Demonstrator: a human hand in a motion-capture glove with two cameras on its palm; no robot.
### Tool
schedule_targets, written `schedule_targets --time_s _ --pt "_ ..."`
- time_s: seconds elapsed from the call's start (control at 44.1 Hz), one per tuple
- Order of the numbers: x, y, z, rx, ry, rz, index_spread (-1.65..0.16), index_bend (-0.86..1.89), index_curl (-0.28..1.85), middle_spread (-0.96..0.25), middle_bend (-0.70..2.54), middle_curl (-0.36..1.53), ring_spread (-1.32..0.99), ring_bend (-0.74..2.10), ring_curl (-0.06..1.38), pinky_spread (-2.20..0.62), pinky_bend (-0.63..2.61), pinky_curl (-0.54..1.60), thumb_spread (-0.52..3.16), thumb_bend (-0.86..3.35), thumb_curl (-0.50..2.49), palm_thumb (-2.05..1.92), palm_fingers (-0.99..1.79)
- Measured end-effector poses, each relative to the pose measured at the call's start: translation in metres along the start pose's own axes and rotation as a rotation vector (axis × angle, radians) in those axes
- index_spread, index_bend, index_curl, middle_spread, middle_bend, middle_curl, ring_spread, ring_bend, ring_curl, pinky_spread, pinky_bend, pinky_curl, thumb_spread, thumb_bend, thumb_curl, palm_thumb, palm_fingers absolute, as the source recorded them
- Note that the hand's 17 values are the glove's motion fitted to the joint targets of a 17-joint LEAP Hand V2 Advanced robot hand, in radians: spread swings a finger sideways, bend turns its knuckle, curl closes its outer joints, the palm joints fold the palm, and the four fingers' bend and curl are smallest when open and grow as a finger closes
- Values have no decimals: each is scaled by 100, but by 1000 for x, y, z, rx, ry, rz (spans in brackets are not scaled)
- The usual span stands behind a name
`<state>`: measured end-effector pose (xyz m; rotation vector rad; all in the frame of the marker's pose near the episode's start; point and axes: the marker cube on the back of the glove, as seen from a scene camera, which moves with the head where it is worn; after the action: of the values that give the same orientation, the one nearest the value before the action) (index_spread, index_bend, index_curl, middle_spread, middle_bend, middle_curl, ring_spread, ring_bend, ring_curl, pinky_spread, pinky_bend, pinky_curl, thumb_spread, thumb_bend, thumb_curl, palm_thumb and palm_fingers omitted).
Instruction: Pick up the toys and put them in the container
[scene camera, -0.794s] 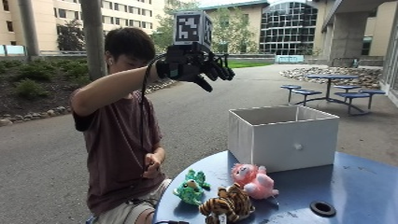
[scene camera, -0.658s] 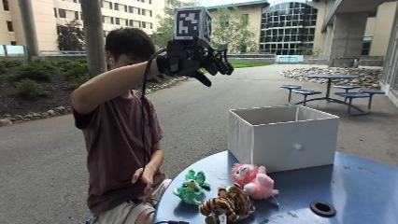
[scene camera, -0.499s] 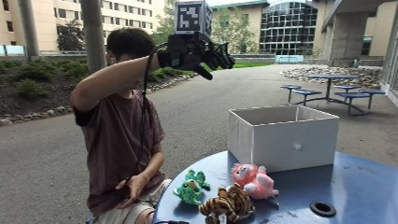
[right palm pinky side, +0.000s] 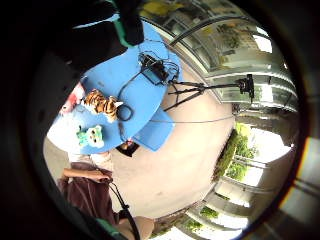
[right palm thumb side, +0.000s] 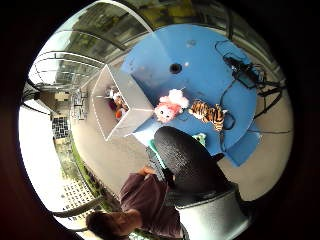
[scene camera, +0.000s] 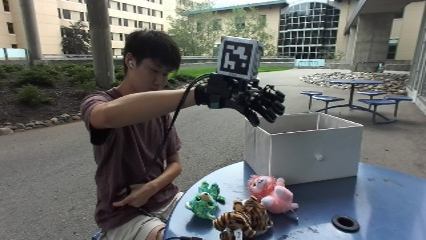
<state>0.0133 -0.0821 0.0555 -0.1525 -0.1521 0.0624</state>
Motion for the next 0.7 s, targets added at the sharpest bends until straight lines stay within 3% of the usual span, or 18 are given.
schedule_targets --time_s 0.227,0.476,0.567,0.612,0.703 --pt "9 -50 139 -193 41 -41 -14 1 8 8 19 27 0 62 22 1 108 38 121 -3 22 -3 -21" --pt "13 -60 271 -379 52 -130 -12 1 7 11 20 30 1 63 23 1 103 37 118 1 27 5 -24" --pt "16 -61 300 -354 -8 -151 -10 -2 5 8 31 34 -6 82 29 -3 98 35 125 10 31 22 -4" --pt "18 -61 307 -324 -43 -149 -9 0 3 6 43 38 -12 93 30 -11 101 35 130 18 33 35 21" --pt "20 -61 315 -276 -82 -140 -8 5 4 3 47 40 -16 99 33 -19 109 36 135 24 36 47 26"
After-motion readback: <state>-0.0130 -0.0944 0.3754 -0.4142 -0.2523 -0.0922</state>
